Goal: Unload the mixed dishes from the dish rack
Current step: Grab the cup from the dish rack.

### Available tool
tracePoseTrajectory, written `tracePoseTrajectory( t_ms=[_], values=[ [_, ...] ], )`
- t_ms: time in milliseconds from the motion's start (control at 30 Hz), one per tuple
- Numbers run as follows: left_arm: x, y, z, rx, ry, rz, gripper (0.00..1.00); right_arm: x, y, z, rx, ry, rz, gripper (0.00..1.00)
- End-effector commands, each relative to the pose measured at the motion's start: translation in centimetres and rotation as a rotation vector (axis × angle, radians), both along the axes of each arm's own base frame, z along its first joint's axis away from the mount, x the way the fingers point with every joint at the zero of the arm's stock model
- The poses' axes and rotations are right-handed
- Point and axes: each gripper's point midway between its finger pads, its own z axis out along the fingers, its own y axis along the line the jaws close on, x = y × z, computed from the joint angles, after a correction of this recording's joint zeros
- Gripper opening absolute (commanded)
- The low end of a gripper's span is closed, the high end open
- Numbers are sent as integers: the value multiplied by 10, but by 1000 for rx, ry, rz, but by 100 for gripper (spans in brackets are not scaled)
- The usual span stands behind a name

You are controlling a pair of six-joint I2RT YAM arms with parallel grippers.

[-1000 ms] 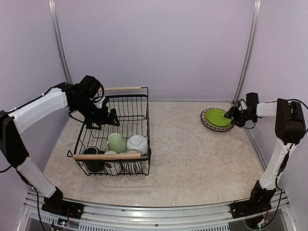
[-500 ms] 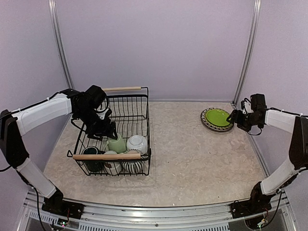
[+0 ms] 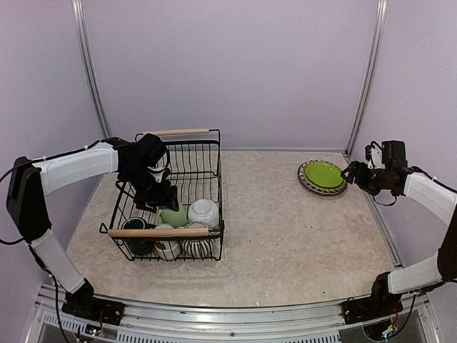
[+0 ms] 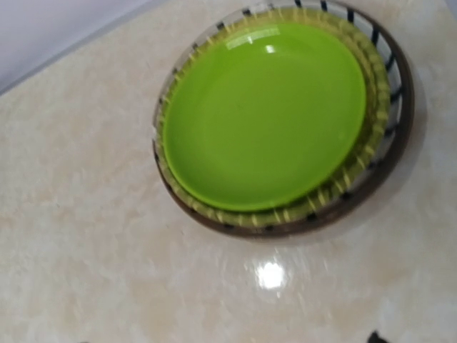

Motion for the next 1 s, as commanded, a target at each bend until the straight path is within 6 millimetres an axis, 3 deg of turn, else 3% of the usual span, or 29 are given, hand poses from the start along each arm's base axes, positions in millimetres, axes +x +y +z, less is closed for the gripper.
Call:
tracePoseTrajectory(
  t_ms=[0,167,333,567,867,967],
  values=[
    [18,10,-9,65,-38,94,74,-10,4,-16,19,35,2,80],
    [35,18,-5,119,-92,157,68,-12,5,-20,25,38,3,80],
    [43,8,-5,92,-91,150,67,-11,6,-20,32,37,5,80],
    [38,5,-13,101,-77,138,66,-13,8,-26,44,41,8,80],
    [32,-5,-28,94,-49,140,56,-15,9,-22,52,36,13,81],
    [29,-12,-32,63,-42,140,61,-16,9,-20,48,33,15,81]
  ],
)
